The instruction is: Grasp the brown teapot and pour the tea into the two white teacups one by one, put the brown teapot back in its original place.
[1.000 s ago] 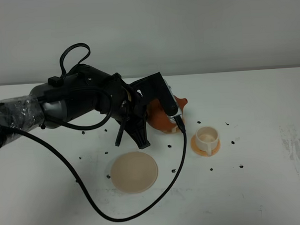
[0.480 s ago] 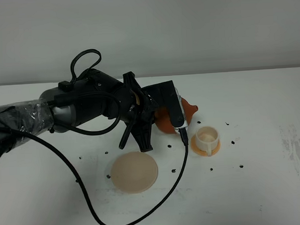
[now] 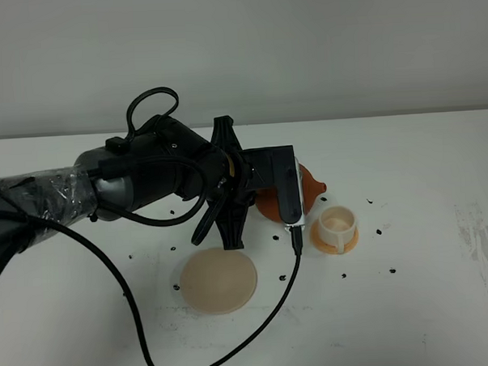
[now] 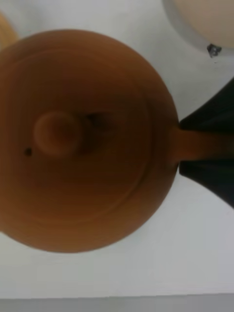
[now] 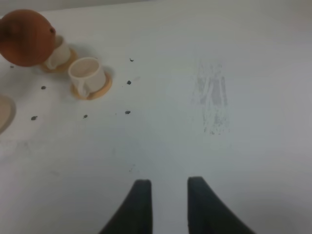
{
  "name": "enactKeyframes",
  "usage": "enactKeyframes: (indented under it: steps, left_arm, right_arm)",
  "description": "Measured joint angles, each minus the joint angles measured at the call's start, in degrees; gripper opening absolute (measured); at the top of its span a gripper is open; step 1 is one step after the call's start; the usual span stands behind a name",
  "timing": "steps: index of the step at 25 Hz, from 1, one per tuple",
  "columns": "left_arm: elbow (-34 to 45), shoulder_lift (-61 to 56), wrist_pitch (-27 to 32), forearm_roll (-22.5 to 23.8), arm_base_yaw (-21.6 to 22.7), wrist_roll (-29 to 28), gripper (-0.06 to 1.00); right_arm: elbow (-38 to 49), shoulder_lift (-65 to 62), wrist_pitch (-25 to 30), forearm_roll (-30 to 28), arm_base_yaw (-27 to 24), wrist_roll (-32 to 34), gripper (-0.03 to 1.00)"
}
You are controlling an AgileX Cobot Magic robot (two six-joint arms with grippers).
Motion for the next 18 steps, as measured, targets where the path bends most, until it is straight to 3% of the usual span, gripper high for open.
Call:
enactKeyframes:
  steps: [18]
  left_arm:
    - [0.0, 1.7, -4.2, 14.6, -1.8, -0.4, 0.12]
  right_arm:
    - [0.0, 0.0, 0.0, 0.0, 0.0, 0.0, 0.21]
